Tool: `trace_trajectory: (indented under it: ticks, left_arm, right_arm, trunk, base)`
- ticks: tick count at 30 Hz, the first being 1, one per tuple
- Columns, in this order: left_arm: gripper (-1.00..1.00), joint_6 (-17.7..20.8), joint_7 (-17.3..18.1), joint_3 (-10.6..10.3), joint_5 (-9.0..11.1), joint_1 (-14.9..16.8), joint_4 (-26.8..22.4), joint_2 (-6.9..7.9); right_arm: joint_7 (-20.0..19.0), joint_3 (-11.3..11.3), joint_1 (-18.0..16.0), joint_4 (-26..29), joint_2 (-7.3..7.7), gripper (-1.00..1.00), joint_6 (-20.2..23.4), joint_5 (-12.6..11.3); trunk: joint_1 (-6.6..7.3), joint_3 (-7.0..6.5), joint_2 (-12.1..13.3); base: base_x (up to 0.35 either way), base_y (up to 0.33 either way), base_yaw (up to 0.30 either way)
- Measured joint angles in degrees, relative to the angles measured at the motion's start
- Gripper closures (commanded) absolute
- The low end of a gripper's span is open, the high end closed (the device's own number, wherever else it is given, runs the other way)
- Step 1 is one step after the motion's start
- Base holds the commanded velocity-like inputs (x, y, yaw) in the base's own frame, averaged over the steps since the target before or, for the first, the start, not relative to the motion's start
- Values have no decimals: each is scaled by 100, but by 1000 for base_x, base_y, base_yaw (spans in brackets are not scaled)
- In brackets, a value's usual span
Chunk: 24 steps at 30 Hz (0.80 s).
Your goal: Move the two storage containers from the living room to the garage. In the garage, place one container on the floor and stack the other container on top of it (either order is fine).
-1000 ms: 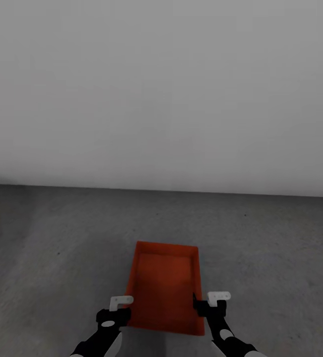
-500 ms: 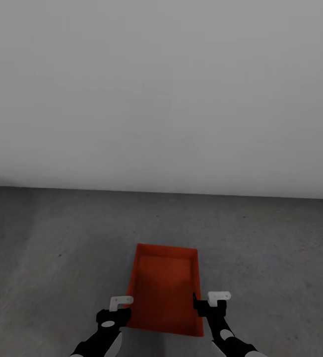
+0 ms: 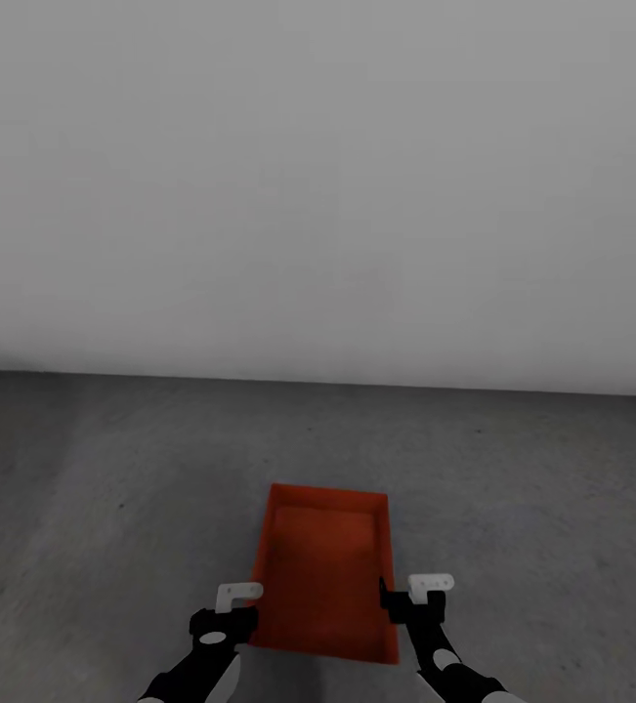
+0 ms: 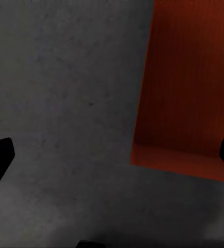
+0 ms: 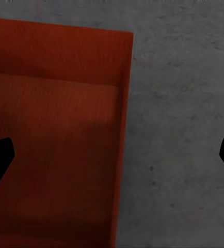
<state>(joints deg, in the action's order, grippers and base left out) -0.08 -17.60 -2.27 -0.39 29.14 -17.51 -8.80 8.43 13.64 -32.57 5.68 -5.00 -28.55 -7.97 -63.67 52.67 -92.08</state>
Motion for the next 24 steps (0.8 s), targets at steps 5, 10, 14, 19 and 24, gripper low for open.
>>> trace_trajectory:
  ticks: [5,10,14,19,24]
  left_arm:
    - [-100,0,1,-3,-4,1,0,0]
    - [-100,0,1,-3,-8,0,0,0]
    - [-100,0,0,-3,-9,0,0,2]
    - [-100,0,0,-4,-10,-1,0,0]
    - [-100,0,0,-4,-10,-1,0,0]
  right_arm:
    - [0,0,0,0,0,-100,-2,0]
    - [0,0,0,0,0,-100,-6,0]
    - [0,0,0,0,0,-100,-4,0]
    - [3,0,0,0,0,-100,-8,0]
    - [9,0,0,-15,-2,-100,-62,-2]
  trunk:
    - [110,-90,201]
    - [220,-180,401]
    - [308,-251,562]
    - [417,-341,762]
    - [527,-431,963]
  base:
    - [0,0,0]
    - [0,0,0]
    - [0,0,0]
    - [0,0,0]
    - [0,0,0]
